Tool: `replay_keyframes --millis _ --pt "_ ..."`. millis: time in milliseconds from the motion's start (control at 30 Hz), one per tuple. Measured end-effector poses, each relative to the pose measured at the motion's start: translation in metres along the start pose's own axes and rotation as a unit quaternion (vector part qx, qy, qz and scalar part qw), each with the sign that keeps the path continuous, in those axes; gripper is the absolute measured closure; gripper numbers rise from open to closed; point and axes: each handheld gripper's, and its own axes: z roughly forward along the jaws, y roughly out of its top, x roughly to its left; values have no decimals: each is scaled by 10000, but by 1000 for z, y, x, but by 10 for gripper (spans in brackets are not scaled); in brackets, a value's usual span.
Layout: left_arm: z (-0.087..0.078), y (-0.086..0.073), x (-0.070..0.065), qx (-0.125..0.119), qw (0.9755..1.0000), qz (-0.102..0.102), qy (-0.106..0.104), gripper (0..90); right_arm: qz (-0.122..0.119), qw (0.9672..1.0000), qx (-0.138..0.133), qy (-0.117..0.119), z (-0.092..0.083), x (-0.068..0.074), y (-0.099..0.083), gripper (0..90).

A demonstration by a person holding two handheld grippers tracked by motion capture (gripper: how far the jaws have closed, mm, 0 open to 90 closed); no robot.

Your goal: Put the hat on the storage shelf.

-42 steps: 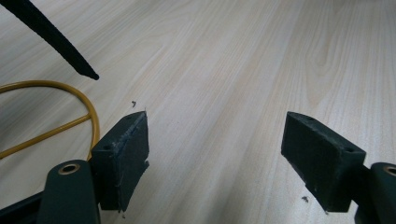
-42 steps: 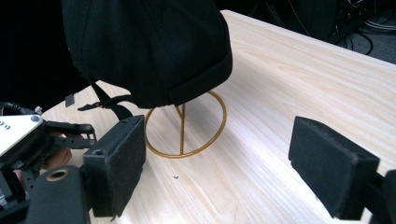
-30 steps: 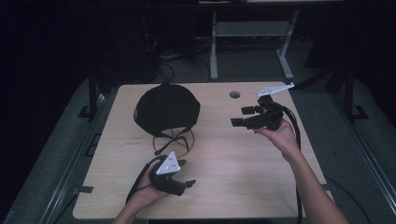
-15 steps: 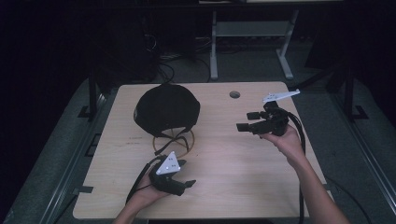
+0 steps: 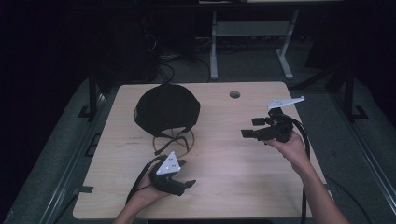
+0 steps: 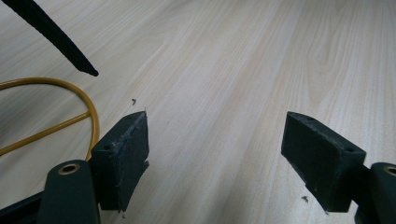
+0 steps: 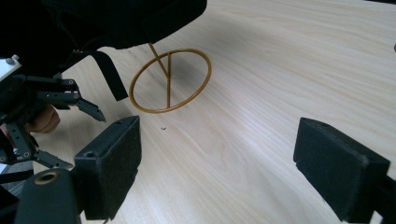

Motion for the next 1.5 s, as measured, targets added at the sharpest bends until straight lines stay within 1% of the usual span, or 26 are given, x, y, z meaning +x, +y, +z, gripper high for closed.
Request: replay_keyframes --millis 233,367,467,733,800,900,1100,1333,1400,1500 --pt "1 0 0 0 10000 1 -6 229 5 10000 20 -29 -4 -2 -11 149" --pt "1 0 0 -13 10000 -7 1 229 75 10000 2 -27 -7 -2 -18 149" --pt "0 0 -1 -18 10000 -20 1 229 76 10000 -20 -25 -9 -3 -22 149" --pt "0 0 0 -31 10000 -8 19 229 151 9999 36 -3 -12 -4 -36 149" --pt "0 0 0 -29 10000 -9 24 229 135 9999 23 1 -12 -4 -41 149" --pt "0 0 0 -12 10000 -22 21 229 176 9998 41 2 -12 -5 -47 149" --pt "0 -1 0 -18 10000 -21 19 229 225 9997 -13 -6 -18 -8 -60 149" --pt "0 -1 0 -19 10000 -26 25 228 385 9992 -1 -75 -27 -12 -79 149" --pt "0 -1 0 -8 10000 -13 7 228 443 9990 -35 -75 -29 -14 -85 149" --pt "1 -1 -2 -1 10000 10 -24 228 435 9990 -56 -90 -32 -14 -94 149"
